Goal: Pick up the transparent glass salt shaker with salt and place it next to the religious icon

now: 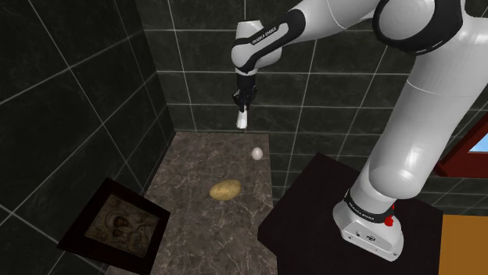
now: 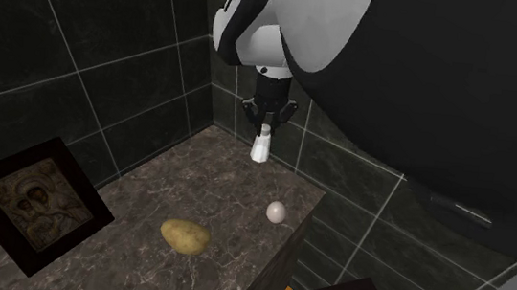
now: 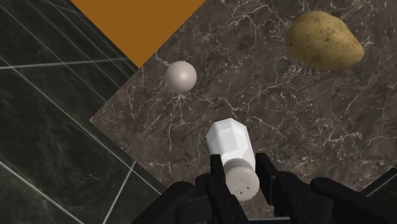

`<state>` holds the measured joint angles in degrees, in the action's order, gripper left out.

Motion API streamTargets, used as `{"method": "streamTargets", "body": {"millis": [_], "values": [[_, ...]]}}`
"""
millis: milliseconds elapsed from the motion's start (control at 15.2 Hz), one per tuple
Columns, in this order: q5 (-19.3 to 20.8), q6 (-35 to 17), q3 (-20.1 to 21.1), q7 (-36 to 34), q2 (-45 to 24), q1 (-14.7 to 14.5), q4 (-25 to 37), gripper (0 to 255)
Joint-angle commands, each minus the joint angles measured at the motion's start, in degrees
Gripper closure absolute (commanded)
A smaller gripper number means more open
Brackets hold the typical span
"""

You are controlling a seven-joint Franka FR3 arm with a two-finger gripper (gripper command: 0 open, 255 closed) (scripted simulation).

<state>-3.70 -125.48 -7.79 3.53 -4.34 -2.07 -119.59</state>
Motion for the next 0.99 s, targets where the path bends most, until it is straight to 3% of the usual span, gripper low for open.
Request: {"method": "streamTargets", "body": {"millis": [0, 924], "values": [[0.17, 1.66, -0.03, -0.15, 0.58, 0.0, 1.07, 255], [1.02, 10.86, 0.62, -2.34, 3.92, -0.72, 7.05, 255]]}}
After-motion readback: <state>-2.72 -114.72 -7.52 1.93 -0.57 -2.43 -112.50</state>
